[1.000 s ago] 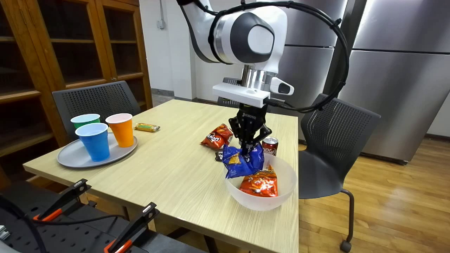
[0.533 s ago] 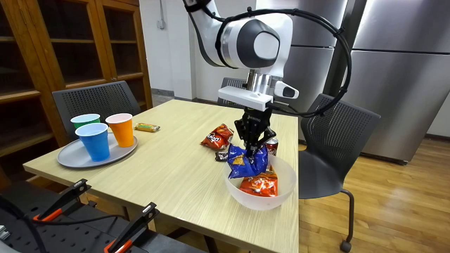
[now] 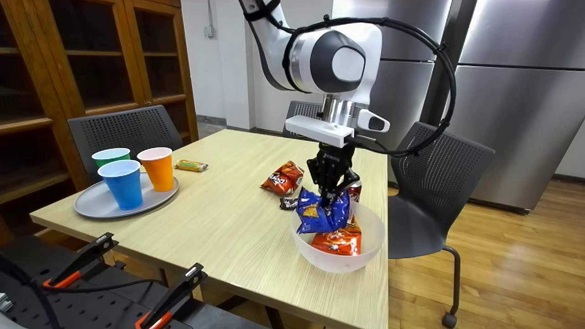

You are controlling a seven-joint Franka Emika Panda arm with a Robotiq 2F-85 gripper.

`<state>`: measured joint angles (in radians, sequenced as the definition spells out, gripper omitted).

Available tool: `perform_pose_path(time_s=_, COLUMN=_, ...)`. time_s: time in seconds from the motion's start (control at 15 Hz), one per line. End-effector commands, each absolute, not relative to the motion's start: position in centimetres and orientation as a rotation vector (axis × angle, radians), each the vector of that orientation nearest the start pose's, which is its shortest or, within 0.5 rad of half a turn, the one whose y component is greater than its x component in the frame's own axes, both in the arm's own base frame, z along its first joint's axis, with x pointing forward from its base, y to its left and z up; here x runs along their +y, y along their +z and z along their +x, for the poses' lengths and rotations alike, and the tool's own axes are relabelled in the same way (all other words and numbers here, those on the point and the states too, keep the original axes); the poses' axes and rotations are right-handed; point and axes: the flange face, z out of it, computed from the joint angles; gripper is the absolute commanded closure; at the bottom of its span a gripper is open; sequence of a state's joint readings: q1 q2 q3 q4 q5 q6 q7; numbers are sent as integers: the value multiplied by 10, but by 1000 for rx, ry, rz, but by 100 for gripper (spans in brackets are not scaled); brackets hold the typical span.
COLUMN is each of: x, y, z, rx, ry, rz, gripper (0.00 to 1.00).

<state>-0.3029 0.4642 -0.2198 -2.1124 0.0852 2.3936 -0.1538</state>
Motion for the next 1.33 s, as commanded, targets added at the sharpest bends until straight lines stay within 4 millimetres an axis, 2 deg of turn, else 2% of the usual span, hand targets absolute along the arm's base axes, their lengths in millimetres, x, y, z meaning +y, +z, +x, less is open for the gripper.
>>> perform_pose_path(time_s=0.0, x=-281, y=182, z=489, rx=678, ry=307, rz=-3028, gripper=74)
perform_pose_path(time_s=0.07, x=-281, y=182, z=489, rx=673, ry=310, rz=-3029, gripper=72)
perform_pose_path(time_s=0.2, x=-280, y=185, z=488, rx=661, ry=302, rz=-3027, gripper=60)
perform_pose_path(time_s=0.67, x=-274, y=217, z=491, rx=616, ry=201, rz=-3044, gripper=5)
perform_pose_path(time_s=0.73, x=-272, y=225, z=493, rx=604, ry=180, rz=-3049, gripper=1)
perform_pose_path(time_s=0.93, x=-262, y=247, z=502, rx=575, ry=129, rz=-3074, gripper=0)
perform_pose_path(time_s=1.27, x=-230, y=277, z=525, rx=480, ry=39, rz=-3109, gripper=0)
